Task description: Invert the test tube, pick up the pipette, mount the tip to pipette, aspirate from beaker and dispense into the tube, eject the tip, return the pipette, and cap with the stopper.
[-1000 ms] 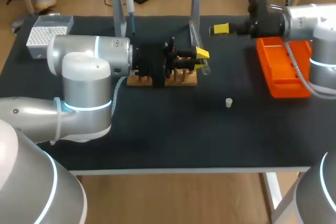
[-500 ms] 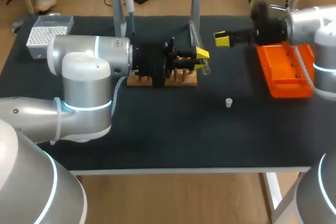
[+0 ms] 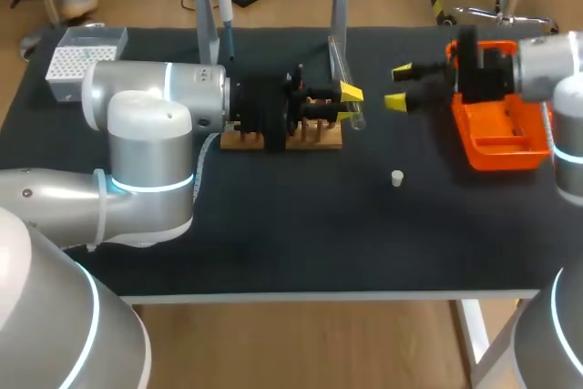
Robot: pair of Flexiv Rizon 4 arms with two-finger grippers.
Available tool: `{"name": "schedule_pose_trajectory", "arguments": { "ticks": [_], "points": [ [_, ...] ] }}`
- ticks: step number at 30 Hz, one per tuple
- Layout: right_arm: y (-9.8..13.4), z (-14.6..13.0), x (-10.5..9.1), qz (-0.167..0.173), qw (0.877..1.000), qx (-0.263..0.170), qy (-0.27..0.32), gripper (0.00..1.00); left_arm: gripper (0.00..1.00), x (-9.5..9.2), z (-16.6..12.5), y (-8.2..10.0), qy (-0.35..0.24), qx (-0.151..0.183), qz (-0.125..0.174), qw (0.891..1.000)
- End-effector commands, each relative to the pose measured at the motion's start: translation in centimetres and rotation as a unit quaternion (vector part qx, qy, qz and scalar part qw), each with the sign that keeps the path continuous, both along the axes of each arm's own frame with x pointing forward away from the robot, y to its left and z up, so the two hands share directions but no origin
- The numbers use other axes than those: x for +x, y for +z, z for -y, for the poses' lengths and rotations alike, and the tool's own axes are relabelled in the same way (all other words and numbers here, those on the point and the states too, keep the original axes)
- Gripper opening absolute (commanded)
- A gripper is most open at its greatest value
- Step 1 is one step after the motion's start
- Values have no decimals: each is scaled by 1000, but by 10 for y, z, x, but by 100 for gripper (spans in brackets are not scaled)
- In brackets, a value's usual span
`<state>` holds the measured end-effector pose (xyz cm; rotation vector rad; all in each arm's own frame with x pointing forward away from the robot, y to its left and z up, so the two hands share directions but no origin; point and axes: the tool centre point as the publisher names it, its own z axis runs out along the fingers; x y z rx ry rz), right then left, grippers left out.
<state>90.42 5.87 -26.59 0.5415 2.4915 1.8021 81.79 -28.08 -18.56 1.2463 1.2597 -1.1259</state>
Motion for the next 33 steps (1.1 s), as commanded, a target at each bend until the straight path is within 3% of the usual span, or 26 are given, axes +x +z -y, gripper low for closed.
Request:
{"name": "schedule_pose_trajectory", "arguments": {
  "ticks": [1,14,33],
  "points": [
    [-8,-15,-18,36,995,-29,-87,100,0,0,0,1,0,2,0,1000],
    [-49,-46,-9,52,994,-55,-80,100,0,0,0,1,0,2,0,1000],
    [-77,-60,8,62,993,-81,-58,100,0,0,0,1,0,2,0,1000]
  ]
}}
